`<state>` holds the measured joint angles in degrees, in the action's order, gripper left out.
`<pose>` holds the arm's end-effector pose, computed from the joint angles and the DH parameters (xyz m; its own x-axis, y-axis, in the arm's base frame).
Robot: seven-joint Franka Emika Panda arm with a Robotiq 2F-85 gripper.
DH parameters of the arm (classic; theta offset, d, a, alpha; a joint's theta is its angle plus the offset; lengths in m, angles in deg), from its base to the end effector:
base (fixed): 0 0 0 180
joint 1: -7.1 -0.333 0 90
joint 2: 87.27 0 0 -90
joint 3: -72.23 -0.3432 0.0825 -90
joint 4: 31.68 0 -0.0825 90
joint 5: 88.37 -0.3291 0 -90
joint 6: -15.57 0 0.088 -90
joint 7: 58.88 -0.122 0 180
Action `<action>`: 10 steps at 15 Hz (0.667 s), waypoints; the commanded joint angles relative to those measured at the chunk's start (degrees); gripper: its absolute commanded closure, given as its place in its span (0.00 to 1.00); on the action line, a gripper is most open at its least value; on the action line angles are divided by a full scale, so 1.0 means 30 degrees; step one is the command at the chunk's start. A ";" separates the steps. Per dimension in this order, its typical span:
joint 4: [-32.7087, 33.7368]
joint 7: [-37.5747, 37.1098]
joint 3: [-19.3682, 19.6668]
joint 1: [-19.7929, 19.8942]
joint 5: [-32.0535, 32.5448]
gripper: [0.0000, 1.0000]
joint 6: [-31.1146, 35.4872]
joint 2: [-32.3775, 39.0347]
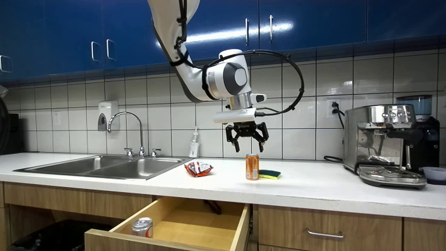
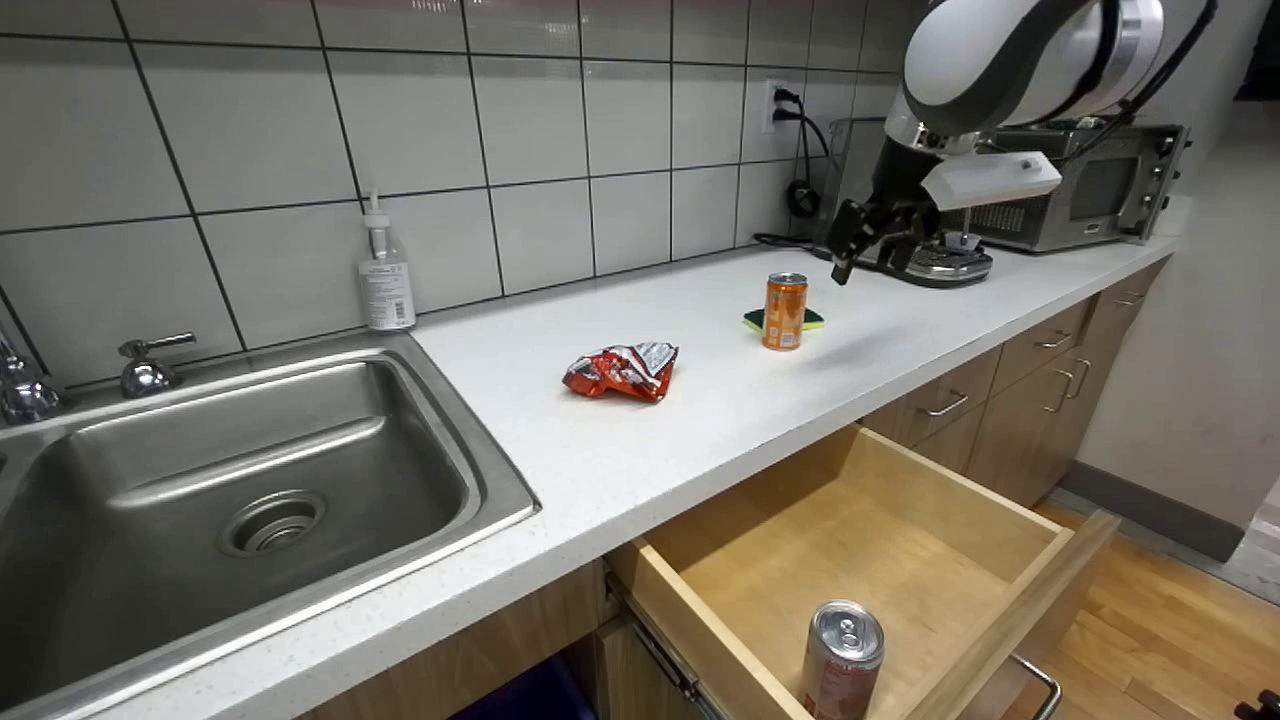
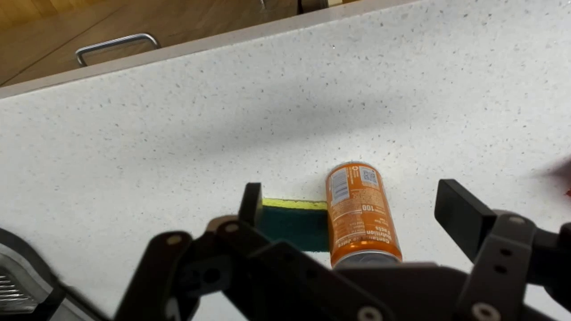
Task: Open the drawer on the left and put the orange can in the drawer then push the drawer closed.
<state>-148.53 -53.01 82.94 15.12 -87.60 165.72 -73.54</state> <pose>0.5597 -0.1826 0.4122 0.9277 -0.1736 0.3305 -0.2137 -0.9729 0.0886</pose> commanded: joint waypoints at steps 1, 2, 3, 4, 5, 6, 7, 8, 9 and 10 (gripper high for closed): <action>0.2915 0.1131 -0.0675 0.0795 -0.0714 0.00 -0.1898 0.1665; 0.3520 0.1309 -0.0781 0.0895 -0.0800 0.00 -0.2283 0.2050; 0.4083 0.1468 -0.0850 0.0957 -0.0817 0.00 -0.2612 0.2405; 0.4646 0.1697 -0.0948 0.1040 -0.0836 0.00 -0.2955 0.2765; 0.5261 0.1876 -0.1083 0.1137 -0.0891 0.00 -0.3330 0.3164; 0.5767 0.1900 -0.1110 0.1184 -0.0808 0.00 -0.3564 0.3514; 0.6363 0.2065 -0.1212 0.1274 -0.0818 0.00 -0.3971 0.3889; 0.6882 0.2208 -0.1300 0.1347 -0.0797 0.00 -0.4258 0.4239; 0.7442 0.2318 -0.1352 0.1398 -0.0744 0.00 -0.4590 0.4585; 0.7926 0.2427 -0.1415 0.1443 -0.0662 0.00 -0.4852 0.4899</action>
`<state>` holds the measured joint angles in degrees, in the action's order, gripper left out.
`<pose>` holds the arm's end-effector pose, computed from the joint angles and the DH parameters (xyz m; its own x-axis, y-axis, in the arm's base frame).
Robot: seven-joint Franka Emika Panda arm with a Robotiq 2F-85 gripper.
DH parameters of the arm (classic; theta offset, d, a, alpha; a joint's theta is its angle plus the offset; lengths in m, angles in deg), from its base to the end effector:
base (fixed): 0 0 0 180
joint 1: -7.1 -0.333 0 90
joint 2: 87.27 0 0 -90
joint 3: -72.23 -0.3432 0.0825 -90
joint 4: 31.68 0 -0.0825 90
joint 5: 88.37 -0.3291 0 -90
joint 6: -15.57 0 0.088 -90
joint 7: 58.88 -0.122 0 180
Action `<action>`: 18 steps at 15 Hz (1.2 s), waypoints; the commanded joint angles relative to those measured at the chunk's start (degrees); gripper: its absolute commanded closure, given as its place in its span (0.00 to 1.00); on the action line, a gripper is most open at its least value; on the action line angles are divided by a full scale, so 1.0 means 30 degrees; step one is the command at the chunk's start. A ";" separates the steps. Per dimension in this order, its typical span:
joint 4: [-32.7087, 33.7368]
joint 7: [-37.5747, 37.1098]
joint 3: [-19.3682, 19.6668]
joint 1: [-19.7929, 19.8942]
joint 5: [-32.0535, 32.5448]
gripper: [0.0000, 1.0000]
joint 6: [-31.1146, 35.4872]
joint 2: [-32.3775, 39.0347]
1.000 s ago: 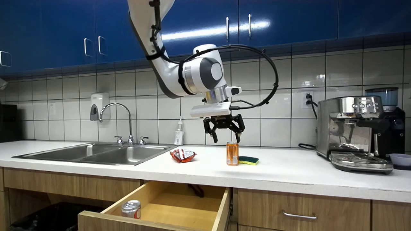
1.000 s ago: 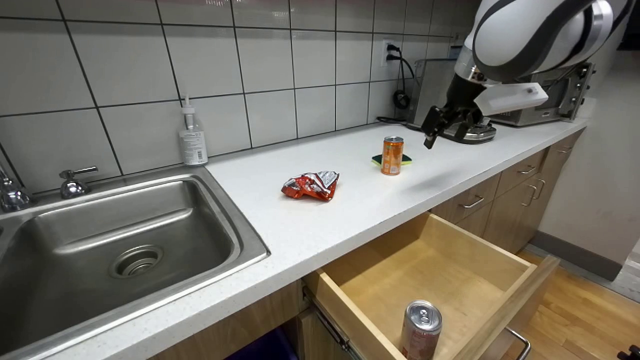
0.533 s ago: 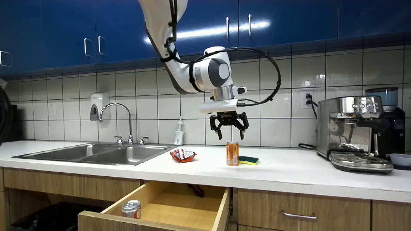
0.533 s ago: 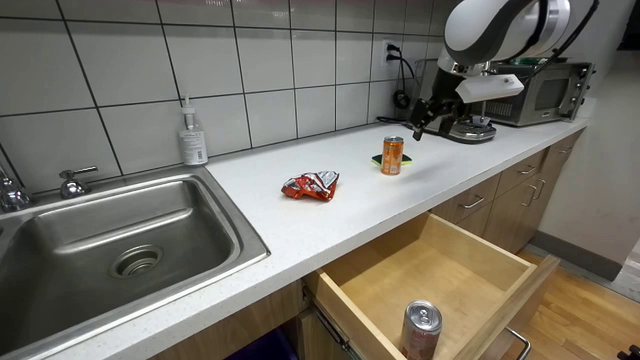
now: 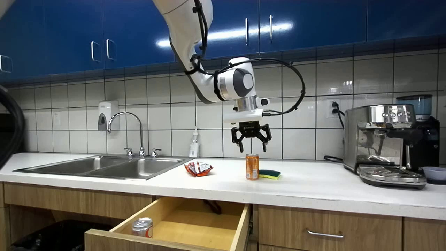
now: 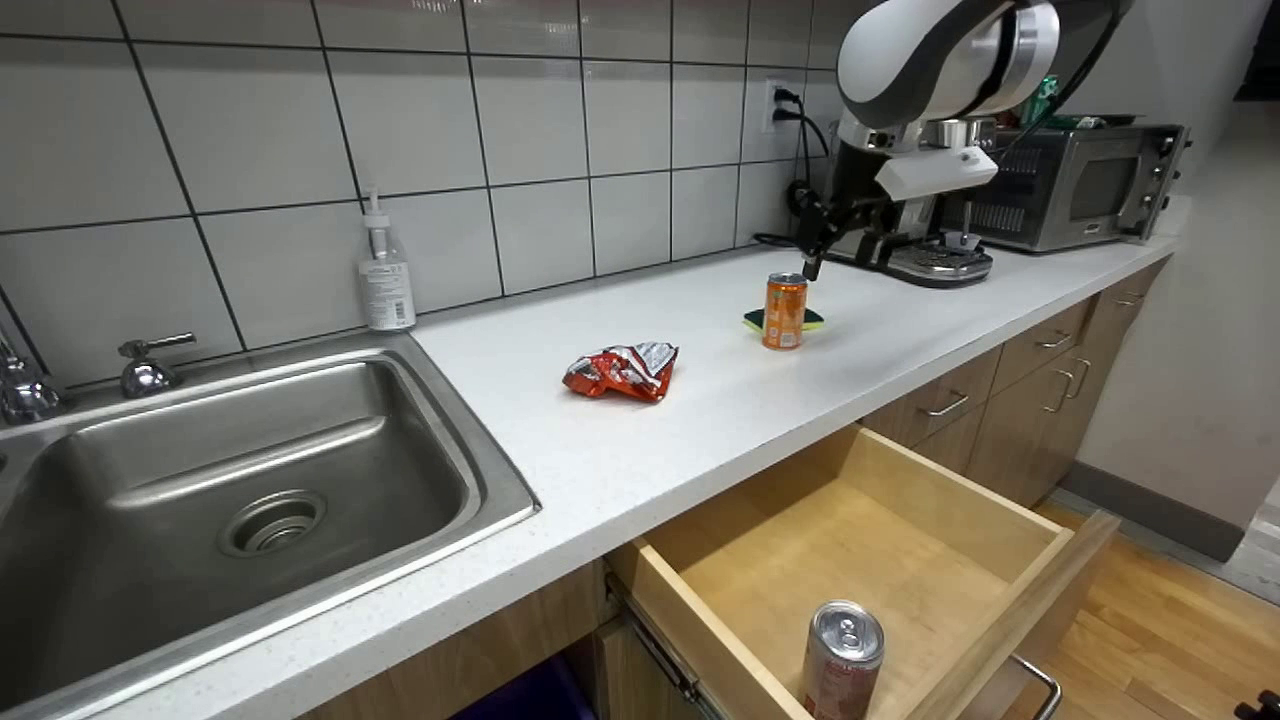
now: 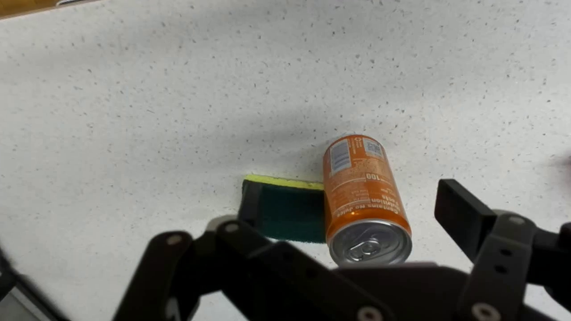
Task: Open the drawer on the left and put the orange can in the drawer then push the drawer closed.
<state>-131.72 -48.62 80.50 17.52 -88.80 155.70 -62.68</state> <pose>0.6222 -0.1972 0.4000 0.9598 -0.1131 0.2570 -0.1431 -0.9845 0.1011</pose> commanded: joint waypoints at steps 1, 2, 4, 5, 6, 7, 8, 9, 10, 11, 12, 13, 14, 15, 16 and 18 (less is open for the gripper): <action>0.2794 0.1071 -0.0684 0.0675 -0.0214 0.00 -0.1800 0.1578; 0.3220 0.1201 -0.0744 0.0694 -0.0164 0.00 -0.1986 0.1870; 0.4002 0.1511 -0.0897 0.0704 -0.0091 0.00 -0.2429 0.2350; 0.4391 0.1614 -0.0945 0.0687 -0.0024 0.00 -0.2636 0.2608; 0.4770 0.1681 -0.0986 0.0661 0.0026 0.00 -0.2838 0.2841; 0.5135 0.1713 -0.1036 0.0635 0.0063 0.00 -0.3067 0.3063; 0.5507 0.1738 -0.1066 0.0610 0.0113 0.00 -0.3280 0.3307; 0.5897 0.1736 -0.1081 0.0601 0.0146 0.00 -0.3477 0.3566; 0.6226 0.1731 -0.1116 0.0631 0.0101 0.00 -0.3591 0.3791; 0.6597 0.1751 -0.1125 0.0633 0.0131 0.00 -0.3812 0.4045; 0.6924 0.1745 -0.1124 0.0622 0.0162 0.00 -0.3941 0.4286; 0.7225 0.1775 -0.1134 0.0621 0.0184 0.00 -0.4057 0.4515; 0.7538 0.1817 -0.1145 0.0618 0.0215 0.00 -0.4204 0.4755; 0.7871 0.1819 -0.1151 0.0616 0.0228 0.00 -0.4371 0.4998; 0.8116 0.1848 -0.1161 0.0624 0.0237 0.00 -0.4487 0.5192; 0.8669 0.1881 -0.1182 0.0629 0.0261 0.00 -0.4748 0.5634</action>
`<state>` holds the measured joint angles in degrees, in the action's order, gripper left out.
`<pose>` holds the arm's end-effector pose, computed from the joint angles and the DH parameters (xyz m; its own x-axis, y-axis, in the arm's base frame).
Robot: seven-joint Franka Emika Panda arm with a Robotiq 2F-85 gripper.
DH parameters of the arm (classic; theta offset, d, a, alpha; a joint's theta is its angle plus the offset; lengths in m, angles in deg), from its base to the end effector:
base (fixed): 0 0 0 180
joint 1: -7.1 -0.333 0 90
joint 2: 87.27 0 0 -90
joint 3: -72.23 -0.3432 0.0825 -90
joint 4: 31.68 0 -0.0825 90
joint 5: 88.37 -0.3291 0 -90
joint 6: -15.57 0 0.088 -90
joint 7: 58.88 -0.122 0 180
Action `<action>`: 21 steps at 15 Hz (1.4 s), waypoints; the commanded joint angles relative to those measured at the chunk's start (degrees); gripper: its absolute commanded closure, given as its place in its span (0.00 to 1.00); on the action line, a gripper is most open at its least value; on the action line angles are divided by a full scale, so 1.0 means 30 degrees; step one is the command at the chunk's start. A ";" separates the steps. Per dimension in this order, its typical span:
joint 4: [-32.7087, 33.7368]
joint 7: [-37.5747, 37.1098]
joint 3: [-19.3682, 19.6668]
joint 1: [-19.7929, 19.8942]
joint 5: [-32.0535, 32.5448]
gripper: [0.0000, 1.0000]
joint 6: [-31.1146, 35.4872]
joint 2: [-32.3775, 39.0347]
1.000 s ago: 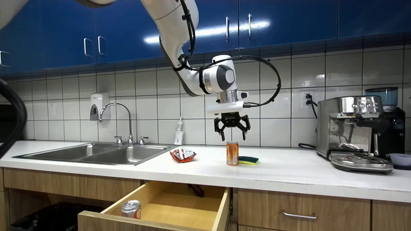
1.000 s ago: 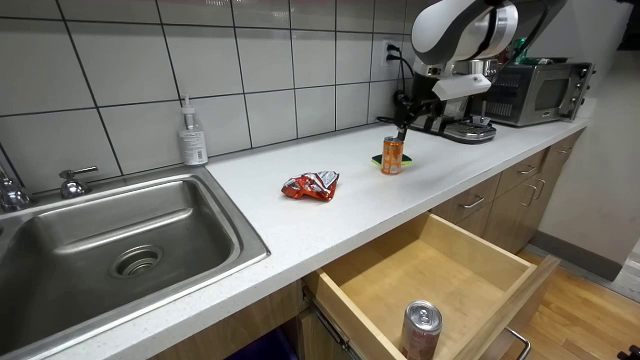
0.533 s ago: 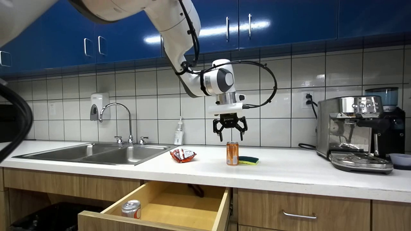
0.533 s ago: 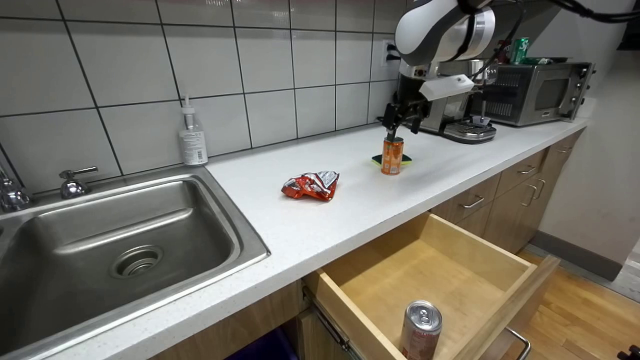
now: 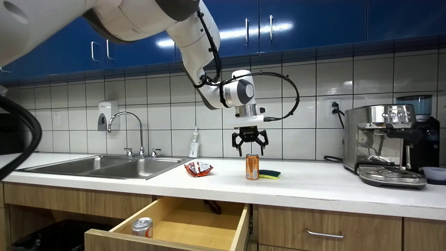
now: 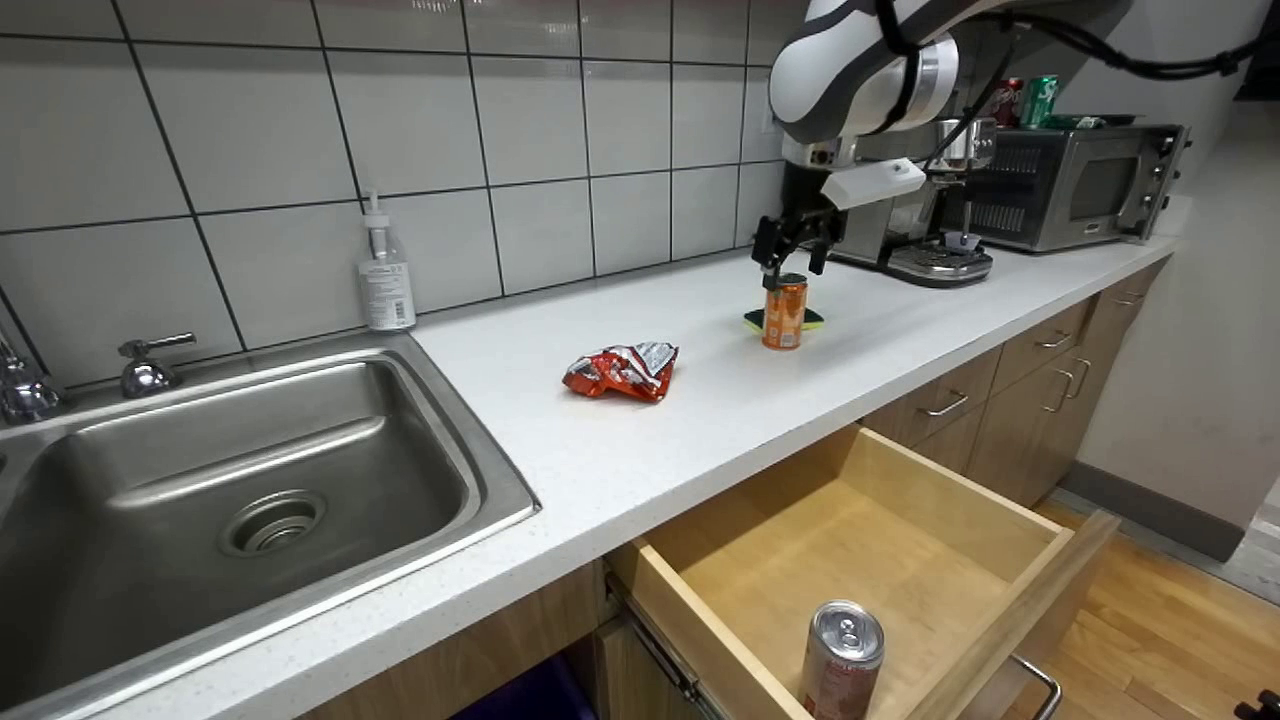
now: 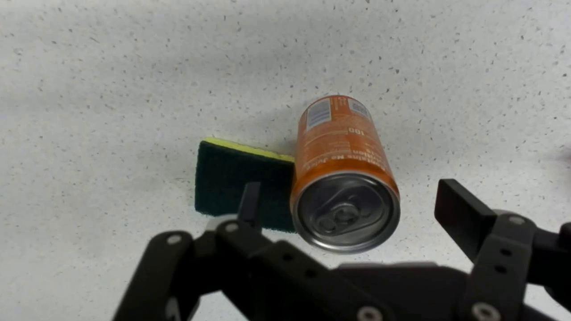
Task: Open the drawer on the left and put the orange can in the drawer then push the drawer closed.
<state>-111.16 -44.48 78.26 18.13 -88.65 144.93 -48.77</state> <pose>0.6915 -0.1925 0.3683 0.9839 -0.0096 0.1783 -0.0295 -0.9936 0.1088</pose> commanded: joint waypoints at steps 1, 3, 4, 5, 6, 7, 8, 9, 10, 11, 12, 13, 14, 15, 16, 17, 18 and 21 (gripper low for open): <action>0.2028 0.0497 -0.0431 0.0406 0.0252 0.00 -0.1233 0.1185; 0.2480 0.0584 -0.0473 0.0427 0.0254 0.00 -0.1443 0.1543; 0.2658 0.0648 -0.0487 0.0436 0.0264 0.00 -0.1524 0.1688; 0.2829 0.0706 -0.0512 0.0449 0.0252 0.00 -0.1619 0.1824; 0.2989 0.0754 -0.0525 0.0461 0.0254 0.00 -0.1669 0.1958; 0.3144 0.0788 -0.0538 0.0468 0.0252 0.00 -0.1745 0.2096; 0.3268 0.0837 -0.0565 0.0499 0.0222 0.00 -0.1823 0.2202; 0.3387 0.0846 -0.0560 0.0513 0.0226 0.00 -0.1872 0.2304; 0.3496 0.0878 -0.0569 0.0539 0.0212 0.00 -0.1941 0.2401; 0.3592 0.0912 -0.0575 0.0561 0.0209 0.00 -0.2021 0.2490; 0.3687 0.0952 -0.0577 0.0594 0.0203 0.00 -0.2089 0.2566; 0.3800 0.0973 -0.0586 0.0625 0.0182 0.00 -0.2166 0.2642; 0.3900 0.1005 -0.0581 0.0644 0.0194 0.00 -0.2198 0.2723; 0.4019 0.1058 -0.0599 0.0685 0.0174 0.00 -0.2299 0.2801; 0.4083 0.1123 -0.0604 0.0707 0.0182 0.00 -0.2332 0.2862; 0.4200 0.1178 -0.0604 0.0731 0.0195 0.00 -0.2397 0.2948; 0.4318 0.1246 -0.0607 0.0758 0.0209 0.00 -0.2453 0.3025; 0.4639 0.1446 -0.0645 0.0817 0.0223 0.34 -0.2537 0.3249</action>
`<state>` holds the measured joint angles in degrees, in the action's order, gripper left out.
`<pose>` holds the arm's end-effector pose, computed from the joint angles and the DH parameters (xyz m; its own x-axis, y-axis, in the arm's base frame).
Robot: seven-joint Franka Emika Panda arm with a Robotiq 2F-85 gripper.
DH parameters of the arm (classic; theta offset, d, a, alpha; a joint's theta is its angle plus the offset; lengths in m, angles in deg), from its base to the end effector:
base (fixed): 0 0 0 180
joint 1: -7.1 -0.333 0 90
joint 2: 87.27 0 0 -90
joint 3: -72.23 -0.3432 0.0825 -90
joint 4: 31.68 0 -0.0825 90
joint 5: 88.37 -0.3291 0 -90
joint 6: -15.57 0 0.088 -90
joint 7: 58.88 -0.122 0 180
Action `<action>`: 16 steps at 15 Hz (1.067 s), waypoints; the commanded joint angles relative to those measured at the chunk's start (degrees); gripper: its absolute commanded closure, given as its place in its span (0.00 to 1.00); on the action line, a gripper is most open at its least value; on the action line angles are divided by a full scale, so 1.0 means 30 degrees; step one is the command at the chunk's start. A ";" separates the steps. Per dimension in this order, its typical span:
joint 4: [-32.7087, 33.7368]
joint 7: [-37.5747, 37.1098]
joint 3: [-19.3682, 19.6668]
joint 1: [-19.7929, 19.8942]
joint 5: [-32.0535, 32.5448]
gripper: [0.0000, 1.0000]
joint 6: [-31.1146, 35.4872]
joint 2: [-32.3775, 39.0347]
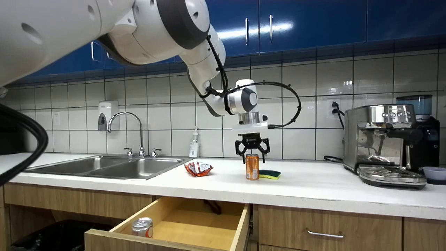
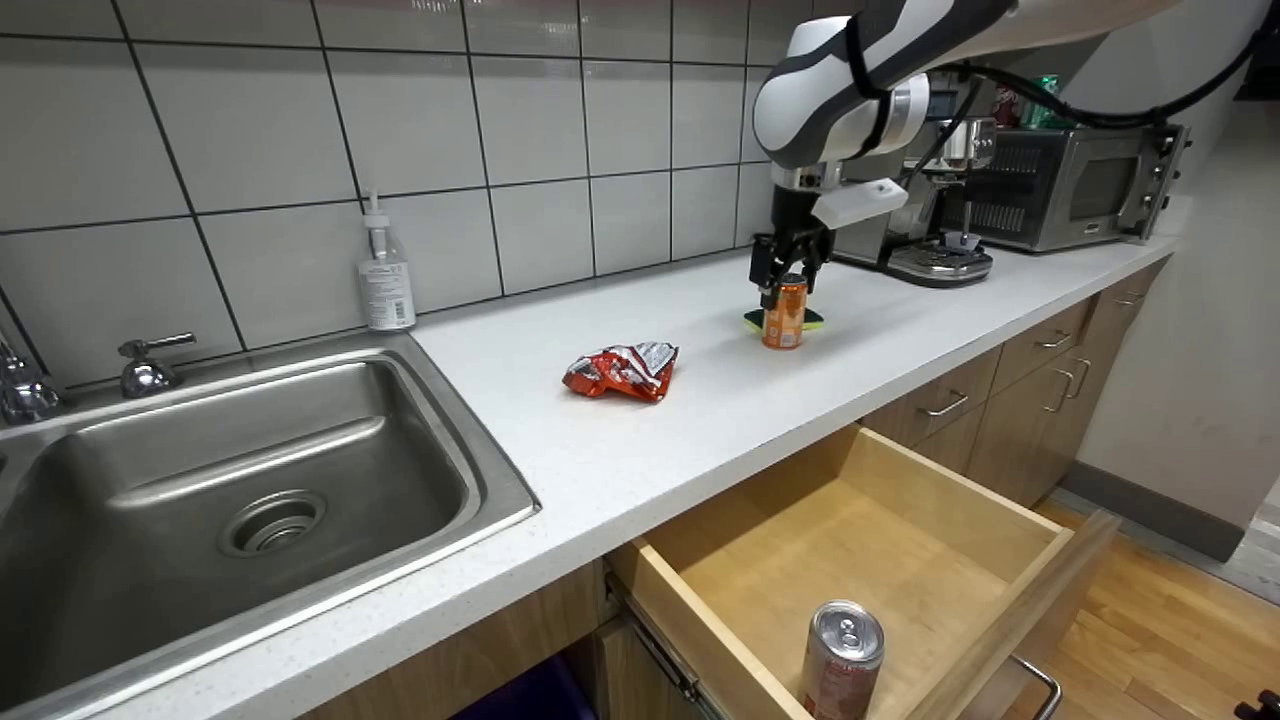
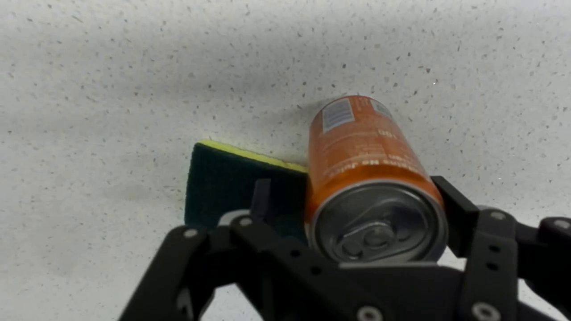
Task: Open the drawer on the left and put the orange can in the drawer then push the drawer closed.
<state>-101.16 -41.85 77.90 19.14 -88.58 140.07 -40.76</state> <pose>0.7143 -0.2039 0.3335 0.9919 0.0291 0.1235 0.0155 -0.9939 0.1094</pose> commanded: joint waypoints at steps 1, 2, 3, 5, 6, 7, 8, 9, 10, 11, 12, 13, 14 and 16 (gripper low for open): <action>0.1413 0.0612 -0.0541 0.0482 0.0207 0.42 -0.0952 0.0656; 0.1474 0.0615 -0.0556 0.0457 0.0232 0.51 -0.0975 0.0713; 0.1551 0.0641 -0.0587 0.0451 0.0241 0.58 -0.1050 0.0755; 0.1656 0.0648 -0.0596 0.0428 0.0275 0.61 -0.1178 0.0805; 0.1655 0.0648 -0.0588 0.0412 0.0295 0.61 -0.1197 0.0794; 0.1585 0.0644 -0.0589 0.0393 0.0303 0.61 -0.1160 0.0719; 0.1452 0.0640 -0.0589 0.0378 0.0308 0.61 -0.1017 0.0582; 0.1323 0.0646 -0.0615 0.0380 0.0279 0.61 -0.0931 0.0445; 0.1134 0.0631 -0.0618 0.0354 0.0287 0.61 -0.0786 0.0275; 0.1043 0.0608 -0.0632 0.0342 0.0272 0.61 -0.0720 0.0168; 0.0879 0.0600 -0.0649 0.0328 0.0263 0.61 -0.0599 -0.0003; 0.0779 0.0599 -0.0672 0.0316 0.0250 0.61 -0.0534 -0.0128; 0.0621 0.0573 -0.0691 0.0289 0.0240 0.61 -0.0417 -0.0316; 0.0300 0.0498 -0.0705 0.0208 0.0253 0.61 -0.0205 -0.0691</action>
<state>-98.97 -41.34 77.00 19.23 -88.48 139.06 -40.15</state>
